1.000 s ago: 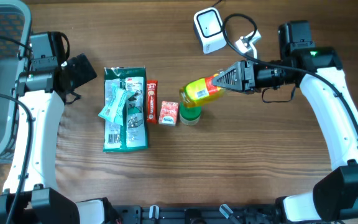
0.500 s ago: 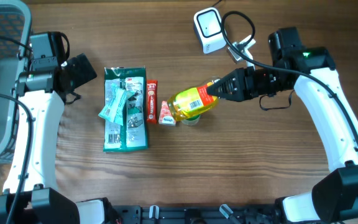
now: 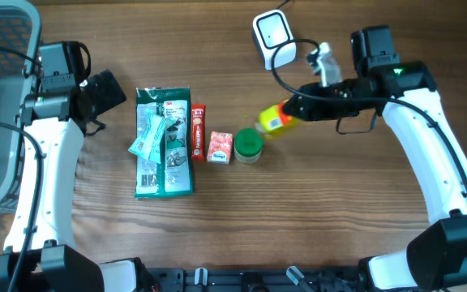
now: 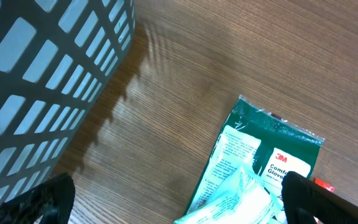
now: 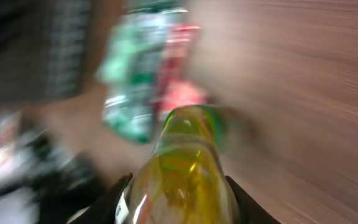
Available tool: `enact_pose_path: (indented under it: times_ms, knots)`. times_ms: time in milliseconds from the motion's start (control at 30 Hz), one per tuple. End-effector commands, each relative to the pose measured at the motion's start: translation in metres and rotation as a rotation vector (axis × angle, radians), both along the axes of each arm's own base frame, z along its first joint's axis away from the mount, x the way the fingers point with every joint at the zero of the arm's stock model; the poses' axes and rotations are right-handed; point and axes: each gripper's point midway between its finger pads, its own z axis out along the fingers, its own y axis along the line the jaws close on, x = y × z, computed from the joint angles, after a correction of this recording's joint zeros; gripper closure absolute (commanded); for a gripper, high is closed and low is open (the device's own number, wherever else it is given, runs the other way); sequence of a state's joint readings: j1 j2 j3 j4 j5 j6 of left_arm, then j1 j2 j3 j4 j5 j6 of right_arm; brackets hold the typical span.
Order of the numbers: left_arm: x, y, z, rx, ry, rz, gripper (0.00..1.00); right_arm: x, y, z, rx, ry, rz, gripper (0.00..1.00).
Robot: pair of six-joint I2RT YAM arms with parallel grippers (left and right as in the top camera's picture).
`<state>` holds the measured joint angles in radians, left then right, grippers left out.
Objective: Scan the item barcode
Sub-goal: 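Carry soap bottle right and set it down at table right edge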
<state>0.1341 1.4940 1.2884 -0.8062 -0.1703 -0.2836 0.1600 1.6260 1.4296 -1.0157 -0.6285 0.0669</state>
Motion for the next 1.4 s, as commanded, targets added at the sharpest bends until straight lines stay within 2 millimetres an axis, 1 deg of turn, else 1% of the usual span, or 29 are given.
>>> enact_pose_path:
  times_ms: [0,67,167,200,233,300,333,367,433,467,500,567,633,700,733,800,900,1033,1100,1200,1367]
  knots:
    - [0.001,0.003,0.003,-0.003,-0.013,0.017,0.00,0.026,-0.040,0.009,-0.210,-0.045,-0.225,0.96]
    - [0.001,0.003,0.003,-0.003,-0.013,0.017,0.00,0.029,-0.045,0.032,-0.231,-0.077,-0.242,0.96]
    - [0.001,0.003,0.003,-0.004,-0.013,0.018,0.00,0.032,-0.061,0.089,-0.295,-0.169,-0.297,0.96]
    - [0.001,0.003,0.003,-0.003,-0.013,0.017,0.00,0.031,-0.065,0.114,-0.302,-0.209,-0.315,0.96]
    - [0.001,0.003,0.003,-0.004,-0.013,0.018,0.00,0.029,-0.066,0.131,-0.301,-0.235,-0.323,0.96]
    - [0.001,0.003,0.003,-0.003,-0.013,0.017,0.00,0.027,-0.068,0.147,-0.308,-0.270,-0.334,0.96]
    - [0.001,0.003,0.003,-0.003,-0.013,0.017,0.00,0.029,-0.069,0.151,-0.329,-0.289,-0.343,0.96]
    - [0.001,0.003,0.003,-0.004,-0.013,0.018,0.00,0.030,-0.070,0.150,-0.348,-0.299,-0.348,0.96]
    - [0.001,0.003,0.003,-0.003,-0.013,0.017,0.00,0.040,-0.067,0.146,-0.386,-0.318,-0.351,0.96]
    - [0.001,0.003,0.003,-0.003,-0.013,0.017,0.00,0.046,-0.063,0.145,-0.390,-0.333,-0.348,0.96]
    - [0.001,0.003,0.003,-0.004,-0.013,0.018,0.00,0.058,-0.053,0.139,-0.408,-0.354,-0.336,0.96]
    - [0.001,0.003,0.003,-0.003,-0.013,0.017,0.00,0.069,-0.044,0.131,-0.459,-0.373,-0.332,0.96]
    - [0.001,0.003,0.003,-0.004,-0.013,0.018,0.00,0.084,-0.038,0.117,-0.582,-0.410,-0.349,0.96]
    - [0.001,0.003,0.003,-0.003,-0.013,0.017,0.00,0.095,-0.033,0.106,-0.672,-0.436,-0.357,0.96]
    - [0.001,0.003,0.003,-0.003,-0.013,0.017,0.00,0.102,-0.029,0.098,-0.735,-0.455,-0.340,0.96]
    - [0.001,0.003,0.003,-0.003,-0.013,0.017,0.00,0.113,-0.022,0.087,-0.815,-0.488,-0.302,0.96]
    - [0.001,0.003,0.003,-0.004,-0.013,0.018,0.00,0.139,-0.009,0.069,-0.957,-0.568,-0.283,0.96]
    - [0.001,0.003,0.003,-0.003,-0.013,0.017,0.00,0.165,-0.003,0.049,-1.133,-0.645,-0.311,0.96]
    - [0.001,0.003,0.003,-0.003,-0.013,0.017,0.00,0.180,0.006,0.033,-1.161,-0.672,-0.301,0.96]
    - [0.001,0.003,0.003,-0.003,-0.013,0.017,0.00,0.196,0.014,0.018,-1.160,-0.701,-0.322,0.96]
    - [0.001,0.003,0.003,-0.003,-0.013,0.017,0.00,0.220,0.026,0.005,-1.109,-0.763,-0.393,0.96]
